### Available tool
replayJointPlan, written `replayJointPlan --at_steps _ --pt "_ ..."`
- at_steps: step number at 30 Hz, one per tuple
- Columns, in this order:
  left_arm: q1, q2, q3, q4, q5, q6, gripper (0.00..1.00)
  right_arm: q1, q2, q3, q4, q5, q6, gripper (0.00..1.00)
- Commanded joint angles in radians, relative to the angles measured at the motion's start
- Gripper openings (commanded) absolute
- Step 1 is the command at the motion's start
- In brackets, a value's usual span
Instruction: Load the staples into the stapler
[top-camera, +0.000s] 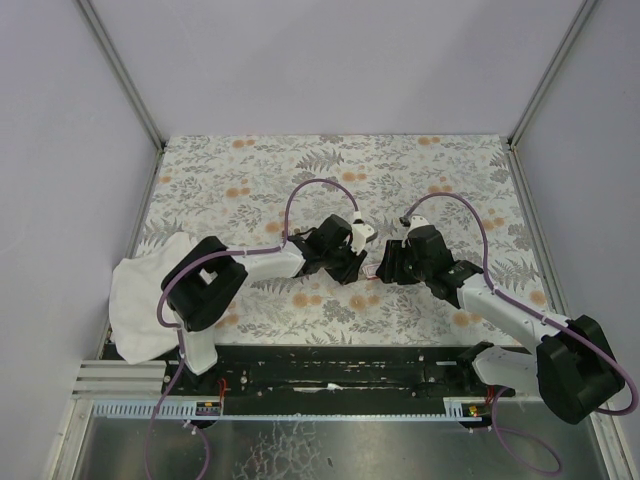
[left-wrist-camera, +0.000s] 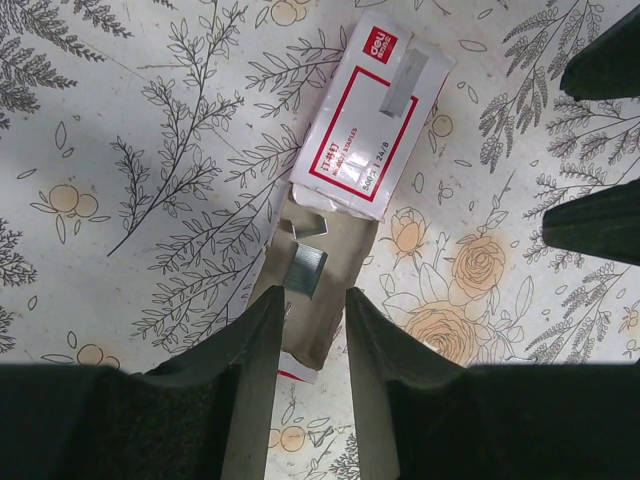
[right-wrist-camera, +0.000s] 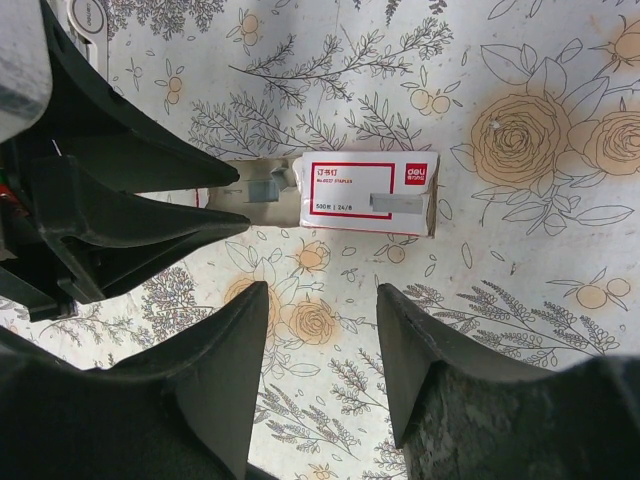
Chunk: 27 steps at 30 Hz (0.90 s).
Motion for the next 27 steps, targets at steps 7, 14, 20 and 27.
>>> replayJointPlan --at_steps 7,14,20,27 --pt "-0.004 0.006 -0.001 0.059 -0.027 0.051 0.29 -0.009 -0.022 -0.005 0.028 -0.014 0.005 0.54" --pt "-0.004 0.022 0.003 0.065 -0.021 0.054 0.29 -0.009 -0.023 -0.012 0.031 -0.017 0.008 0.54" --pt "-0.004 0.036 0.002 0.069 -0.022 0.053 0.28 -0.011 -0.029 -0.017 0.027 -0.014 0.006 0.54" --pt "-0.004 0.060 0.013 0.066 -0.023 0.054 0.27 -0.011 -0.030 -0.019 0.026 -0.015 0.006 0.54"
